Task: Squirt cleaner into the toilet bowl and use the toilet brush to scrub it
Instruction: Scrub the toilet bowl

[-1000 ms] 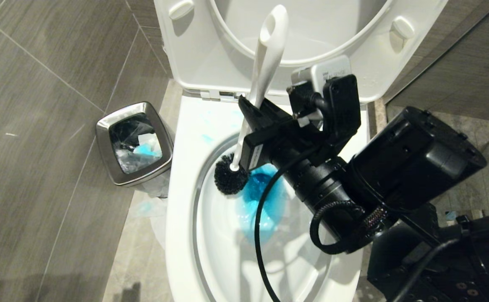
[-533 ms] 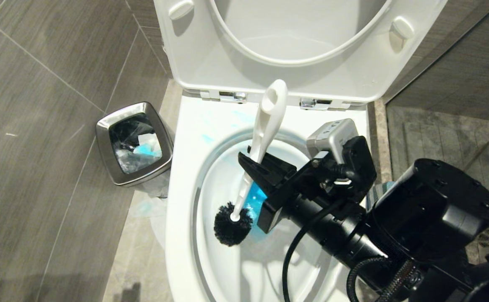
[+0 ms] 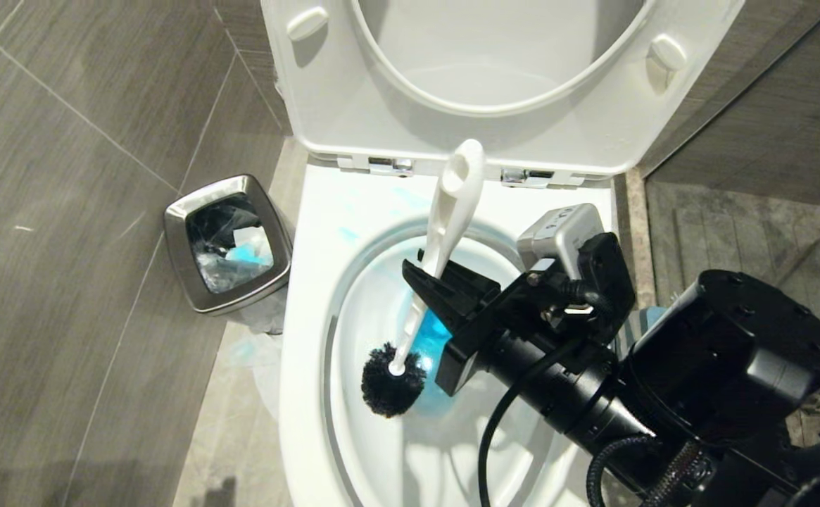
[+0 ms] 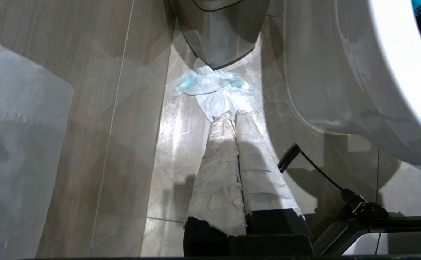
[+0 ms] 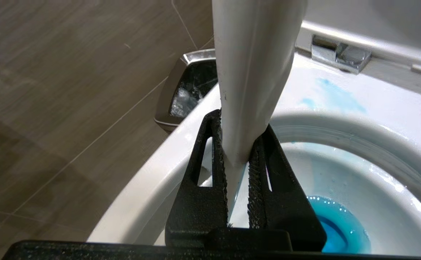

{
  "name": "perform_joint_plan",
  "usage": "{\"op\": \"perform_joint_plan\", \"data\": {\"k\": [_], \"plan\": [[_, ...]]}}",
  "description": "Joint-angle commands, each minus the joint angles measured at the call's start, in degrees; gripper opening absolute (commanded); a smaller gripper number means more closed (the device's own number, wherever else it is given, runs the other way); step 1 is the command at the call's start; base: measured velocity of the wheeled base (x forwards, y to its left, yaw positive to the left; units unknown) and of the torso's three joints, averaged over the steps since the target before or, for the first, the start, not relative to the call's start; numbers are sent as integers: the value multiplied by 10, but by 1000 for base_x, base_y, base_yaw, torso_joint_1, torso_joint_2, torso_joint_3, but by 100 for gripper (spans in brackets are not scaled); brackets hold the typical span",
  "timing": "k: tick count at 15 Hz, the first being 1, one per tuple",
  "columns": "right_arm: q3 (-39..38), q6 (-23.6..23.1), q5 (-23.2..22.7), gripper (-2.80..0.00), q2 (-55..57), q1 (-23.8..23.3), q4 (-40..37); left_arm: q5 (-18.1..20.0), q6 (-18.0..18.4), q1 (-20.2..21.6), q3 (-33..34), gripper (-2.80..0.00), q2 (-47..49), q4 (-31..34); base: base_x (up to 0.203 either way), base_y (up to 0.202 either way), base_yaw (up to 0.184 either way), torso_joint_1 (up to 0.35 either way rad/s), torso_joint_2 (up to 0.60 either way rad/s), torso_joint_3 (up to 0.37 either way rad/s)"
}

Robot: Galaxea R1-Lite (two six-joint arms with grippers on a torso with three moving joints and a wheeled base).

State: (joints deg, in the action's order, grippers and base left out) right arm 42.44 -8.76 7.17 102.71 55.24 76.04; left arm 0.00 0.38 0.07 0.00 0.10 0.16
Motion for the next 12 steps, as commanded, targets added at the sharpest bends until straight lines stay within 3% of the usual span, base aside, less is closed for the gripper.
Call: {"op": "perform_joint_plan", "data": {"k": [1,12], "plan": [[1,0,0,-280,5,-1,4,-1,0,0,0,-280,0,0,0,0,0,2,2,167],[-17,-5,-5,-280,21,-83,6,0,0,0,0,-280,0,0,0,0,0,3,2,195]]}}
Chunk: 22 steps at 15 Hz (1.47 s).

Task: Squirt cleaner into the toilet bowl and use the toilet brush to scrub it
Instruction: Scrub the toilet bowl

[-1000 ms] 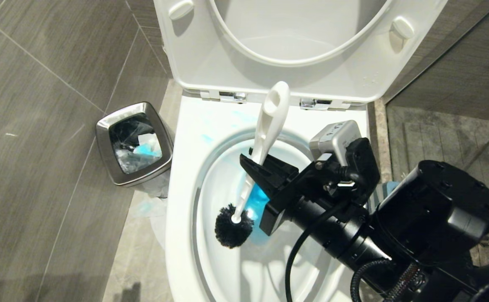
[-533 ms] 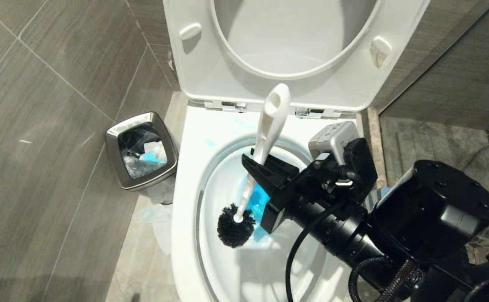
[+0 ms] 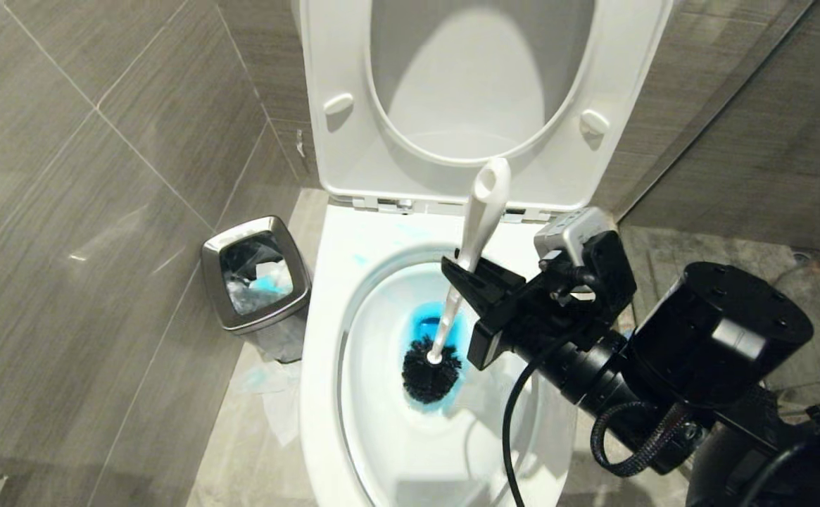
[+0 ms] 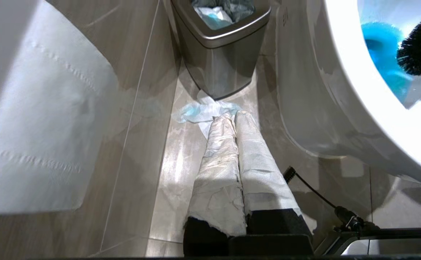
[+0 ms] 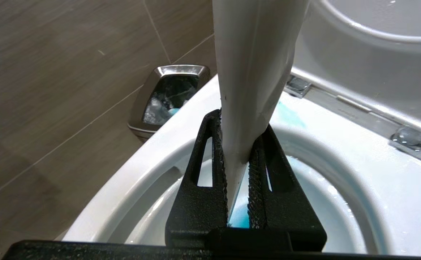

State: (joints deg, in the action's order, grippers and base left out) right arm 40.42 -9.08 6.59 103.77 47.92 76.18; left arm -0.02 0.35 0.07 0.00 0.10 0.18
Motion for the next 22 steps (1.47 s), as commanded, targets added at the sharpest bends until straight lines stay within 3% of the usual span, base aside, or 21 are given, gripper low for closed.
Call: {"op": "perform_joint_plan", "data": {"k": [1,8,14,19,22], "plan": [[7,-4,-2,-280,17,-14,5,0,0,0,0,-280,0,0,0,0,0,7,7,204],[47,-14,-8,-280,81,-42,5,0,0,0,0,-280,0,0,0,0,0,-1,1,129],[166,-13,-10,-280,180,-85,3,0,0,0,0,-280,0,0,0,0,0,0,0,0],[223,-12,-13,-280,219,-89,3,0,0,0,0,-280,0,0,0,0,0,0,0,0],[256,-11,-39,-280,239,-78,4,0,0,0,0,-280,0,0,0,0,0,0,0,0]]}}
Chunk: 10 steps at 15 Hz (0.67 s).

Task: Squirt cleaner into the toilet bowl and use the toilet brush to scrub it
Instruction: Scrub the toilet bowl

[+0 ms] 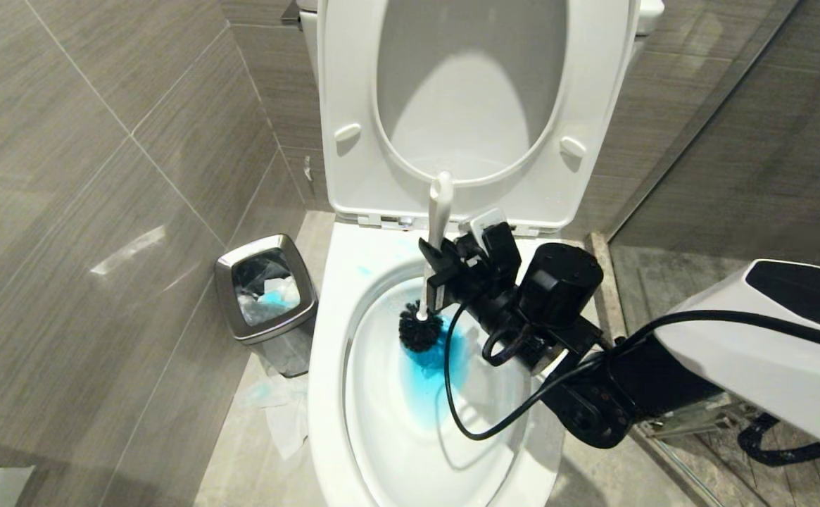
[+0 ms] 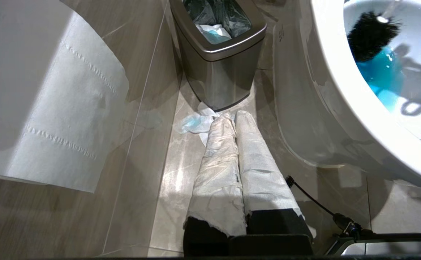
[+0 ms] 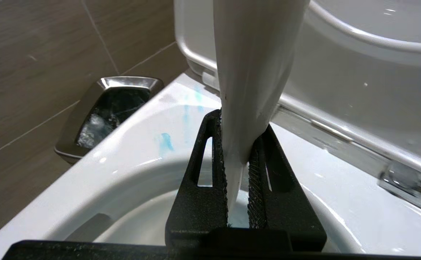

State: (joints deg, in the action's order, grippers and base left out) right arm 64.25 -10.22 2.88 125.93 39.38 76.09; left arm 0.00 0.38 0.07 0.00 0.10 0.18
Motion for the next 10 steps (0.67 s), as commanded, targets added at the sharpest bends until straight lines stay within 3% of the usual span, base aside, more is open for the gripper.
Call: {"op": "perform_joint_plan", "data": {"k": [1,6,10], "plan": [[28,1,-3,-280,22,11,4,0,0,0,0,-280,0,0,0,0,0,0,0,0],[35,16,-6,-280,29,64,7,0,0,0,0,-280,0,0,0,0,0,0,0,0],[-58,26,-3,-280,-11,97,44,0,0,0,0,-280,0,0,0,0,0,0,0,0]]}}
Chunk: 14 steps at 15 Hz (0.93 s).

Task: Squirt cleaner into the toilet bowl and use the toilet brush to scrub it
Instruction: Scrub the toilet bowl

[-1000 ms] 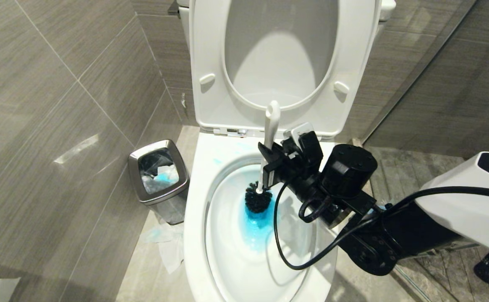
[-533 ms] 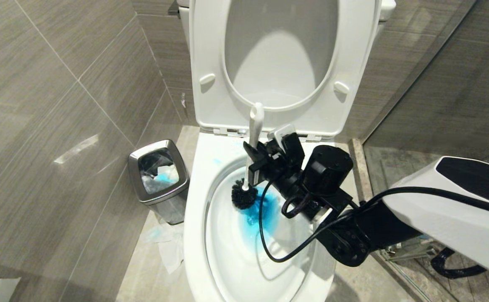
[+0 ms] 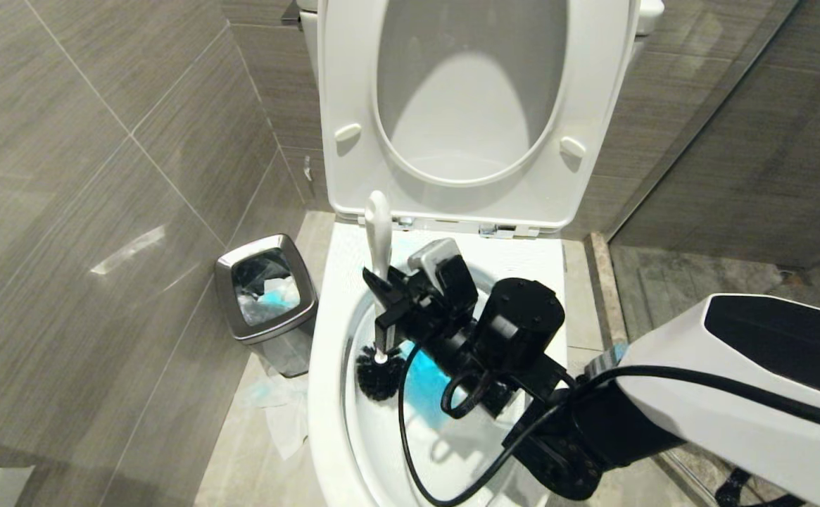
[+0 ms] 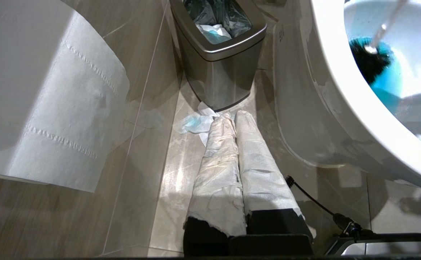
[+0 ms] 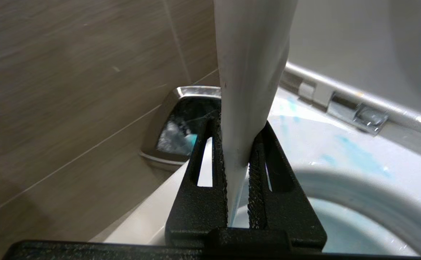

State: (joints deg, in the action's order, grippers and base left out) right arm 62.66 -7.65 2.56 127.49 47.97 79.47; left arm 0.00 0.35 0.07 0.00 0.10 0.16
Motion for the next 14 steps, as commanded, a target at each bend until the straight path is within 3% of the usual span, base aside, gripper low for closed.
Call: {"op": "perform_joint_plan", "data": {"k": [1,5,8,11,14], "plan": [[-80,2,1,-280,-54,13,14,0,0,0,0,-280,0,0,0,0,0,0,0,0],[-250,3,2,-280,-184,12,18,0,0,0,0,-280,0,0,0,0,0,0,0,0],[-335,1,2,-280,-260,-35,18,0,0,0,0,-280,0,0,0,0,0,0,0,0],[-369,-14,0,-280,-293,-105,15,0,0,0,0,-280,0,0,0,0,0,0,0,0],[-345,-22,-10,-280,-261,-123,17,0,0,0,0,-280,0,0,0,0,0,0,0,0]]}}
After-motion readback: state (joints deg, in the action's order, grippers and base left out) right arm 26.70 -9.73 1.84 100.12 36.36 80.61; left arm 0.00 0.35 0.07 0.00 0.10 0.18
